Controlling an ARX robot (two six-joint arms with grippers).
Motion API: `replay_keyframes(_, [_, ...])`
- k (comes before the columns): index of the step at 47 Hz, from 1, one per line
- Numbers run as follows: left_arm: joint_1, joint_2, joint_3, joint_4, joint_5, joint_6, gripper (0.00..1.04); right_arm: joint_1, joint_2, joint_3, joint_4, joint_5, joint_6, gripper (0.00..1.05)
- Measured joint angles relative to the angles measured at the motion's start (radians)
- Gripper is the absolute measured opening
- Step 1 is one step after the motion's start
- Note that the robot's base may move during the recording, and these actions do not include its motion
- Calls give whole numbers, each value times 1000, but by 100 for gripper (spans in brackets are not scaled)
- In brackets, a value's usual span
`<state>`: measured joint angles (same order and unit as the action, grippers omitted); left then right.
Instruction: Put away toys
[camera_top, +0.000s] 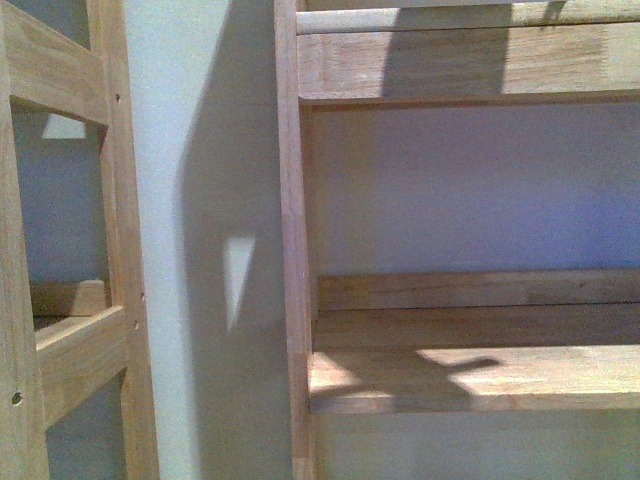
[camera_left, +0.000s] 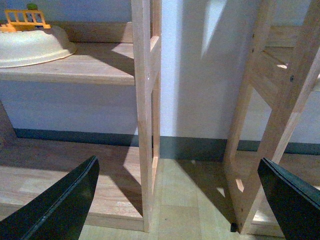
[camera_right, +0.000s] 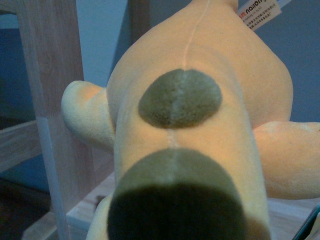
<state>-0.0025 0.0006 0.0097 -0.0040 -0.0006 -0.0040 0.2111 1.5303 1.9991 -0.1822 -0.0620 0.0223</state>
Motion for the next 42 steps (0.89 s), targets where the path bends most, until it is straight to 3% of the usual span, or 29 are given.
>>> replay_keyframes(19, [0,0,0,0,0,0,98,58,357,510,-207,25,55,9])
replay_keyframes(29, [0,0,0,0,0,0,98,36,426,601,-227,4,117,9])
replay_keyframes(42, [0,0,0,0,0,0,98,-9,501,682,-244,-125,317,9])
